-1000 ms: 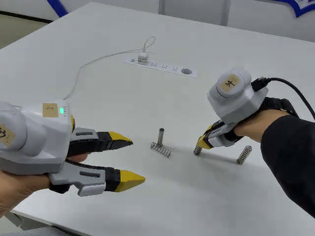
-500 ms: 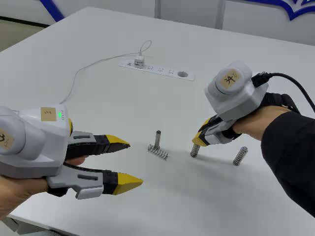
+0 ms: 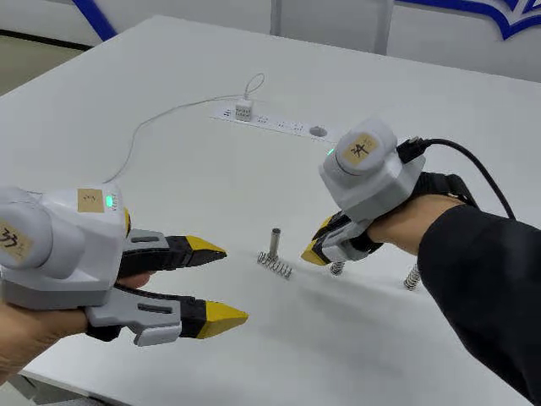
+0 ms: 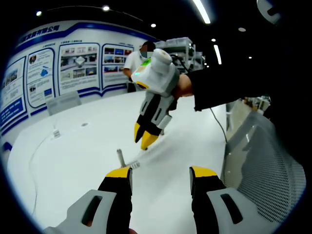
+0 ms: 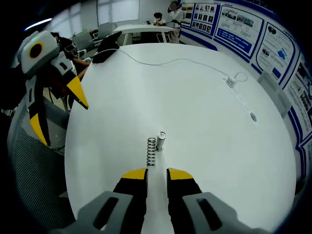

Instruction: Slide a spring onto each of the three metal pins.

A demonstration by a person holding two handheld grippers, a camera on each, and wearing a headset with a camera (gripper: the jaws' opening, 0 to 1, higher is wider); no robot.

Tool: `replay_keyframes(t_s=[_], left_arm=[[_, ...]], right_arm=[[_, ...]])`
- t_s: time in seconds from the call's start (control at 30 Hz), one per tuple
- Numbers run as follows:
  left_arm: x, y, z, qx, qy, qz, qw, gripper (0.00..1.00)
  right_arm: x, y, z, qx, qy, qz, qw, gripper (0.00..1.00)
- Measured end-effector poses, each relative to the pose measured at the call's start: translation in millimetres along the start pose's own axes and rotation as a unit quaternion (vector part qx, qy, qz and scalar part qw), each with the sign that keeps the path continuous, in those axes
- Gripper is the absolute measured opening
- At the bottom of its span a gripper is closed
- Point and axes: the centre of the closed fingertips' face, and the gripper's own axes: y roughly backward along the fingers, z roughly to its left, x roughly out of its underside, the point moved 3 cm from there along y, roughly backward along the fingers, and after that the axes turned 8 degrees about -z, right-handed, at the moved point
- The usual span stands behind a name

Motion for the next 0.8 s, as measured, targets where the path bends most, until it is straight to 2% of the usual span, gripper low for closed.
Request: replay_keyframes(t_s=[0.37, 0.8], left_arm=[[1.1, -1.0, -0.2, 0.0, 0.002, 0.001, 1.0, 0.48], [3.5, -1.8, -0.5, 0.0, 0.004, 0.005, 1.0, 0.48]], right_arm=[[3.0, -28.0, 7.4, -0.014, -0.009, 0.008, 0.9998, 0.16], [12.3, -44.0, 6.0, -0.018, -0.024, 0.022, 0.9993, 0.16]])
